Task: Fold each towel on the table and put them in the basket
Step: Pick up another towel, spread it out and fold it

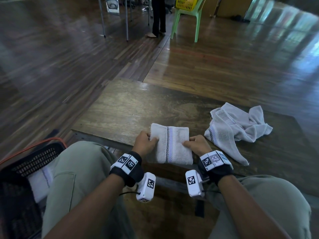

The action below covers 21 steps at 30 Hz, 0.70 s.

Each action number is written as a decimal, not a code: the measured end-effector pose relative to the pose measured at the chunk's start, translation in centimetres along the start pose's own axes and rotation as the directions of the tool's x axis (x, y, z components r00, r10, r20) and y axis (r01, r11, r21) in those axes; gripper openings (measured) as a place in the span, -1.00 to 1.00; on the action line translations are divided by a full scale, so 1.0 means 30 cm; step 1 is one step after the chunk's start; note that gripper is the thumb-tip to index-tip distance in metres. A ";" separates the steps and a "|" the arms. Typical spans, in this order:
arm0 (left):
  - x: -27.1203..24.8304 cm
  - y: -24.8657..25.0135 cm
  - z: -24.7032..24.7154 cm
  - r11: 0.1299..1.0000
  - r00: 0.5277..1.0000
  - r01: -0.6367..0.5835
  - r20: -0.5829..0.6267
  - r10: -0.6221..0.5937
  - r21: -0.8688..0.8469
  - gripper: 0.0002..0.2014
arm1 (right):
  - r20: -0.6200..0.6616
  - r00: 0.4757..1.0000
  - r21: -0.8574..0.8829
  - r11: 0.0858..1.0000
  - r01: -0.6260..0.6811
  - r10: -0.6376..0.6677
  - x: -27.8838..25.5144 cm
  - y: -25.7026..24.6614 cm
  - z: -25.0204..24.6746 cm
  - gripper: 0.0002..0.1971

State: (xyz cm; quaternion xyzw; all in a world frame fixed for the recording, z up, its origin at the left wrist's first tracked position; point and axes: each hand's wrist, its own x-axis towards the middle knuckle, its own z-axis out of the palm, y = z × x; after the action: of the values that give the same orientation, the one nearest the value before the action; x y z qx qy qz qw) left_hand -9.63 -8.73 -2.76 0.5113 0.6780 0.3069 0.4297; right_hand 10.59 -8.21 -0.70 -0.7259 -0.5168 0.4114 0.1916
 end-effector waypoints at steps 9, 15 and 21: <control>0.011 -0.023 0.003 0.999 1.000 0.025 -0.003 -0.025 -0.043 -0.63 | 0.035 0.999 0.009 1.000 -0.022 0.022 -0.019 -0.017 -0.008 -0.82; -0.005 -0.007 -0.008 0.982 0.998 0.041 0.050 -0.032 -0.186 -0.62 | 0.036 0.998 0.269 0.962 -0.057 0.049 -0.050 -0.001 -0.014 -0.65; -0.080 0.027 -0.038 0.973 0.994 -0.012 0.106 0.038 -0.230 -0.61 | 0.128 0.982 0.477 0.860 -0.181 0.135 -0.170 -0.019 -0.046 -0.84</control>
State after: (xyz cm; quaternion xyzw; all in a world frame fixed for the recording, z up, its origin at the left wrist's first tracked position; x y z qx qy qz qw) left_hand -10.04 -10.77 -0.93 0.4830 0.6071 0.3598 0.5184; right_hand 10.69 -12.41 2.54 -0.6750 -0.3435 0.5748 0.3098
